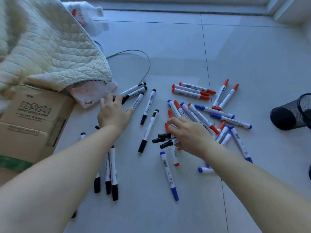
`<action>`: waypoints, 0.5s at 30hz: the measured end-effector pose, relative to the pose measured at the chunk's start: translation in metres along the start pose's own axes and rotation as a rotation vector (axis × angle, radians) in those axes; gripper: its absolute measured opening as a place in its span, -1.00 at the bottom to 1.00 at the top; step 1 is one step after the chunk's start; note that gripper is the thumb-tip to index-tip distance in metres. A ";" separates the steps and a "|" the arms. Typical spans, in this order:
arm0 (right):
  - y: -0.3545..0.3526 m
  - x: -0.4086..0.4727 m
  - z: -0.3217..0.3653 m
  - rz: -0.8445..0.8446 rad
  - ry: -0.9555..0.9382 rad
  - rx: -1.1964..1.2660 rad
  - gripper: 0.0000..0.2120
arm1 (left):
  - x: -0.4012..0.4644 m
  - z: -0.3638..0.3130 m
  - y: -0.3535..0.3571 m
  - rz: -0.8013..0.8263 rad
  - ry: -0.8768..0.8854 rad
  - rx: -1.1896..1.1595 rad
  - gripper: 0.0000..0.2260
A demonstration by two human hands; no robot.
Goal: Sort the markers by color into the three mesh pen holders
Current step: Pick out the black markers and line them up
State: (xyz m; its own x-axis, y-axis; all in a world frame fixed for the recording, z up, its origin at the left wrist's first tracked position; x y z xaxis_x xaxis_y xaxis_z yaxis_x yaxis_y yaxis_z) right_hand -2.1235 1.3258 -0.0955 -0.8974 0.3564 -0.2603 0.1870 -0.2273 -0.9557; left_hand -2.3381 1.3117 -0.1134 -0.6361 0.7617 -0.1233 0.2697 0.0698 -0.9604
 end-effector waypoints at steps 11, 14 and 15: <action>0.010 0.084 0.052 0.115 -0.135 -0.071 -0.75 | 0.045 -0.007 0.015 0.062 0.187 0.075 -0.49; 0.007 0.089 0.053 0.093 -0.138 -0.060 -0.71 | 0.050 -0.012 0.015 0.050 0.231 0.049 -0.49; 0.007 0.091 0.054 0.096 -0.144 -0.057 -0.70 | 0.051 -0.014 0.016 0.049 0.246 0.045 -0.50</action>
State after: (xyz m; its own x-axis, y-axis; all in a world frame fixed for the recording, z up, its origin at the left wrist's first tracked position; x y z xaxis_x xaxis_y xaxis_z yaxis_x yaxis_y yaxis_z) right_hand -2.2259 1.3076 -0.1181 -0.9215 0.2014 -0.3321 0.2931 -0.2005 -0.9348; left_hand -2.3558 1.3605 -0.1311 -0.4267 0.8976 -0.1107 0.2602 0.0047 -0.9655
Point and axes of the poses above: each hand's wrist, its own x-axis towards the middle knuckle, its own y-axis out of the palm, z = x × y, the point moved 8 cm from there along x, towards the middle knuckle, and after that the axes turned 2 degrees about -y, right-handed, at the moved point
